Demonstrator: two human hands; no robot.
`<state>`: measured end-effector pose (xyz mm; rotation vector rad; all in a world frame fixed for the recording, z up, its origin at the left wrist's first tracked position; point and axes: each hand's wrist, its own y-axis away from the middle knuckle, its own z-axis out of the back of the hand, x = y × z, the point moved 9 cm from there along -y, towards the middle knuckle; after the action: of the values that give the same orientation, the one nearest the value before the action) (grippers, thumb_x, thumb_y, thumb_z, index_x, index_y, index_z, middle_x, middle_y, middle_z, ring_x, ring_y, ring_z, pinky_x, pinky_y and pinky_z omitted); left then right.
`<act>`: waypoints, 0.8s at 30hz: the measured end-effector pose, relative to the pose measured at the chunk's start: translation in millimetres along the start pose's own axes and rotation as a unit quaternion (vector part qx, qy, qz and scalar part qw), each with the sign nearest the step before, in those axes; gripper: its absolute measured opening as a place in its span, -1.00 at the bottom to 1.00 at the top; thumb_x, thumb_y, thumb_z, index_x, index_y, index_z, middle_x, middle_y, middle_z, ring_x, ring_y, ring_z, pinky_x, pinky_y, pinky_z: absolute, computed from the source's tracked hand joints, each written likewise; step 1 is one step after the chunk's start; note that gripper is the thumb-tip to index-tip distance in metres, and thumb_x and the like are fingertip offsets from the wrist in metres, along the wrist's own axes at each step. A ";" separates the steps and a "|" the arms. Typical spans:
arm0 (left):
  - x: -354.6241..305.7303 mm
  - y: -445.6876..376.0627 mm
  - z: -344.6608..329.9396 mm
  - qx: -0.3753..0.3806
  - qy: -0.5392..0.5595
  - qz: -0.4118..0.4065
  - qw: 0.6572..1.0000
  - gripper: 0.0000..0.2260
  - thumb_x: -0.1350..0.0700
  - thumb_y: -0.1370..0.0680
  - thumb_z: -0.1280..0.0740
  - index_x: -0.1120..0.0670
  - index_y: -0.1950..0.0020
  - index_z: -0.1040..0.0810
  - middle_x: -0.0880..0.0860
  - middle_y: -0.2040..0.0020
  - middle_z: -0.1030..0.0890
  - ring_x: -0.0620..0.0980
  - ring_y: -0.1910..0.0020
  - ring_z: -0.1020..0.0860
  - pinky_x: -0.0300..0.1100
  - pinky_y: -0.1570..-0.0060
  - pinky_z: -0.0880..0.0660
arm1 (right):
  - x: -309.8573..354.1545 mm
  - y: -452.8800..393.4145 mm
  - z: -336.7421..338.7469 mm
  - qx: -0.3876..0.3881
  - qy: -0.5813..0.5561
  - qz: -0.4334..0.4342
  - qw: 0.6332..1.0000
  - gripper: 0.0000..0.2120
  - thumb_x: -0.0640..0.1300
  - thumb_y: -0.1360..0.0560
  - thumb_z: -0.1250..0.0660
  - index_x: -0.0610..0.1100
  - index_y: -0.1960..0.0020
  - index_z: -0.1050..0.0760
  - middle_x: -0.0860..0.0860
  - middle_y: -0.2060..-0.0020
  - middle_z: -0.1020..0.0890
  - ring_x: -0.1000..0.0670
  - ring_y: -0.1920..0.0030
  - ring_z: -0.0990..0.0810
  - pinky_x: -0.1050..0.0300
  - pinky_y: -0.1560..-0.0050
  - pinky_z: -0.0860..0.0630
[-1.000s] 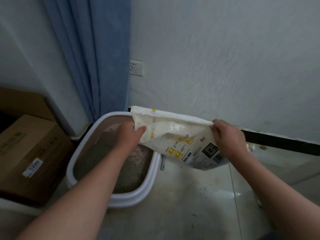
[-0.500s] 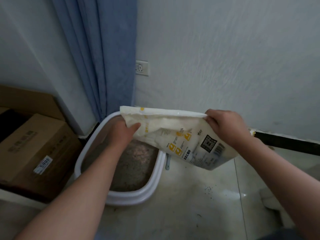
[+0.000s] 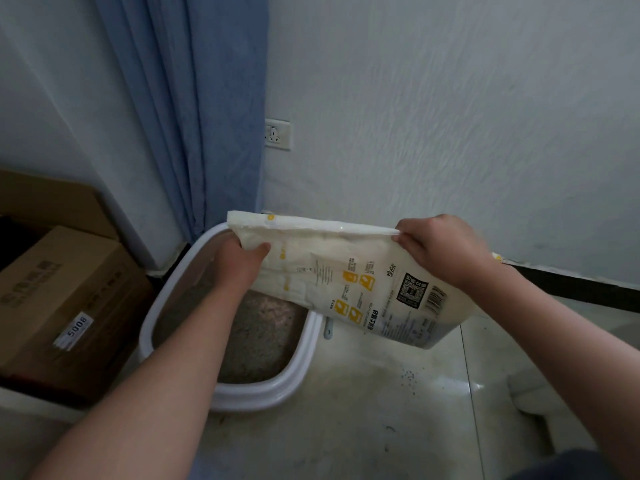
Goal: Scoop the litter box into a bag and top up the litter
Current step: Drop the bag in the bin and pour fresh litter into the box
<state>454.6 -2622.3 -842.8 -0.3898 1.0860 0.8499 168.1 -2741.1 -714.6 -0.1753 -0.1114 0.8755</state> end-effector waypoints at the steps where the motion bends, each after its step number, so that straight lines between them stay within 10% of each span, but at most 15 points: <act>1: 1.6 -0.5 0.5 -0.004 0.007 0.007 1.000 -0.64 0.05 -0.50 -0.45 0.16 -0.24 -0.56 0.15 -0.18 -0.62 0.15 -0.14 -0.57 -0.07 -0.07 -0.48 | 1.7 -1.5 1.3 0.003 0.005 0.005 1.000 -0.80 0.00 -0.59 -0.18 -0.04 0.15 -0.47 0.04 0.41 -0.49 -0.08 0.34 -0.43 0.07 0.34 -0.37; 24: 0.2 1.4 -3.1 0.035 0.021 0.026 0.999 -0.53 0.09 -0.51 -0.45 0.21 -0.37 -0.45 0.19 -0.32 -0.52 0.17 -0.29 -0.48 -0.12 -0.09 -0.38 | 27.6 -18.8 25.9 0.055 0.026 0.036 0.998 -0.75 -0.02 -0.59 -0.18 -0.08 0.21 -0.46 0.03 0.43 -0.46 -0.09 0.33 -0.43 0.07 0.31 -0.36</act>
<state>451.6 -2623.4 -844.2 -0.3227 1.1669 0.8501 195.4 -2728.9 -684.8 -0.1002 -0.0084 0.9453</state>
